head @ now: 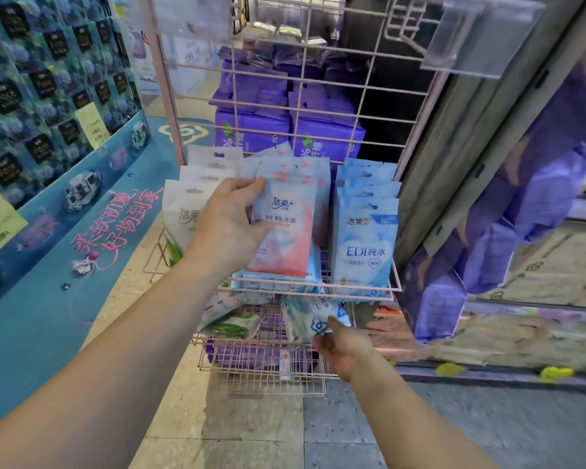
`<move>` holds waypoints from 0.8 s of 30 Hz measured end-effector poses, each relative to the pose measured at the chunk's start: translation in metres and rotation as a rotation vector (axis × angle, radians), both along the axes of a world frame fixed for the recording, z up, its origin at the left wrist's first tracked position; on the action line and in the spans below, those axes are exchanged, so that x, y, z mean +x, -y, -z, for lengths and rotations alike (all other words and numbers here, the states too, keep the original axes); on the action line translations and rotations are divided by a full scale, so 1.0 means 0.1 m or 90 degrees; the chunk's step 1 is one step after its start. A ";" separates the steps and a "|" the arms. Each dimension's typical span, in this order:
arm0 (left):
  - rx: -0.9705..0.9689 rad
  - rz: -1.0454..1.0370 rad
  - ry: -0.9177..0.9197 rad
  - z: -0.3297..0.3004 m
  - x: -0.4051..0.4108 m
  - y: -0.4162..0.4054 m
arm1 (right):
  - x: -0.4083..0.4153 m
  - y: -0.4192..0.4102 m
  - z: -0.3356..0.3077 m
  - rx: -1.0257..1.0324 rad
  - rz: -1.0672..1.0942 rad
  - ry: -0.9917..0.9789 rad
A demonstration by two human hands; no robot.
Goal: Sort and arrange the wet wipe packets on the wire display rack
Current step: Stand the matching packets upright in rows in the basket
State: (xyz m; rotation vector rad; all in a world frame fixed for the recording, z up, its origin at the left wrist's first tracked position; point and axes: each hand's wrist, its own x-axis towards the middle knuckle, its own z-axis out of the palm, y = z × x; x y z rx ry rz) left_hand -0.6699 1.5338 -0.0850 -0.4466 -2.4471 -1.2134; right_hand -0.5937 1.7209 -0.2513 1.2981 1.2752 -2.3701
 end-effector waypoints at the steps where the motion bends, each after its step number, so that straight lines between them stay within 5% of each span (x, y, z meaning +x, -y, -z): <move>1: 0.015 -0.011 -0.005 0.01 0.00 0.01 | -0.01 0.01 -0.02 0.005 0.003 -0.003; 4: 0.110 -0.027 -0.013 0.00 -0.01 0.06 | 0.12 0.09 -0.18 0.163 -0.030 -0.004; 9: 0.291 -0.004 0.015 -0.06 -0.08 0.15 | 0.50 0.47 -0.90 0.373 -0.385 -0.240; 13: 0.209 -0.053 -0.047 -0.10 -0.14 0.31 | 0.39 0.57 -1.39 0.740 -0.294 -0.461; 17: 0.231 -0.077 -0.069 -0.05 -0.16 0.34 | -0.05 0.56 -1.55 1.008 -0.424 -0.316; 21: 0.251 -0.093 -0.072 0.02 -0.15 0.30 | -0.29 0.67 -1.51 0.970 -0.535 -0.073; 24: 0.227 -0.094 -0.080 0.08 -0.15 0.33 | -0.32 0.69 -1.45 0.929 -0.520 -0.032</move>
